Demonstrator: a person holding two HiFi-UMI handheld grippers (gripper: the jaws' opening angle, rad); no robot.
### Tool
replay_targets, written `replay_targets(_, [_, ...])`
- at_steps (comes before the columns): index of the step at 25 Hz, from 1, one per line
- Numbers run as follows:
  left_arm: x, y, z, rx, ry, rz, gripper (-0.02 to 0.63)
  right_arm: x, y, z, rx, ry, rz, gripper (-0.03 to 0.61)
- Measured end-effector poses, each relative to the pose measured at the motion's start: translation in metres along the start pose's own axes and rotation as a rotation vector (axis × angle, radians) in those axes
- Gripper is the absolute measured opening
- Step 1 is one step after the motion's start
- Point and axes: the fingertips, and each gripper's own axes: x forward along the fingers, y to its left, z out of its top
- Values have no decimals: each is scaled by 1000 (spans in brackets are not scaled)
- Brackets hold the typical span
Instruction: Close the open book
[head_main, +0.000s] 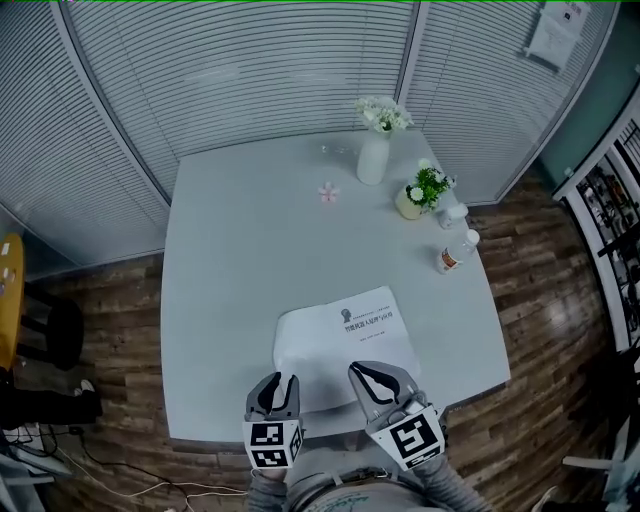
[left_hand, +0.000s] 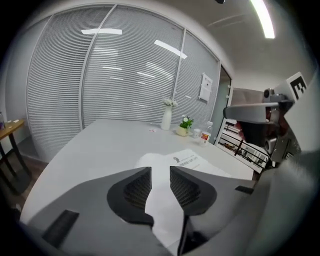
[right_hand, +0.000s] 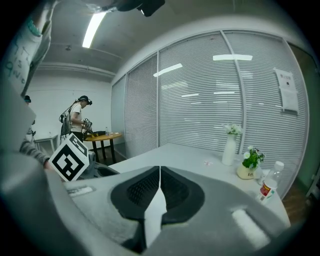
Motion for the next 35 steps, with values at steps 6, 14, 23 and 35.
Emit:
replay_targets(6, [10,28,-35,-59,88,46,127,8,2,-6,0,20,12,8])
replay_targets(14, [29,44,-81,-140,214,45,129,3,-3,-11,3,40,-6,8])
replay_targets(23, [42,41,-113,-252,318,8,129,-12,-24,-13,11,36,-60,8])
replay_targets(35, [41,26,-100,-304,280,-7,38,-25,-41,-21,-16,41,-67,8])
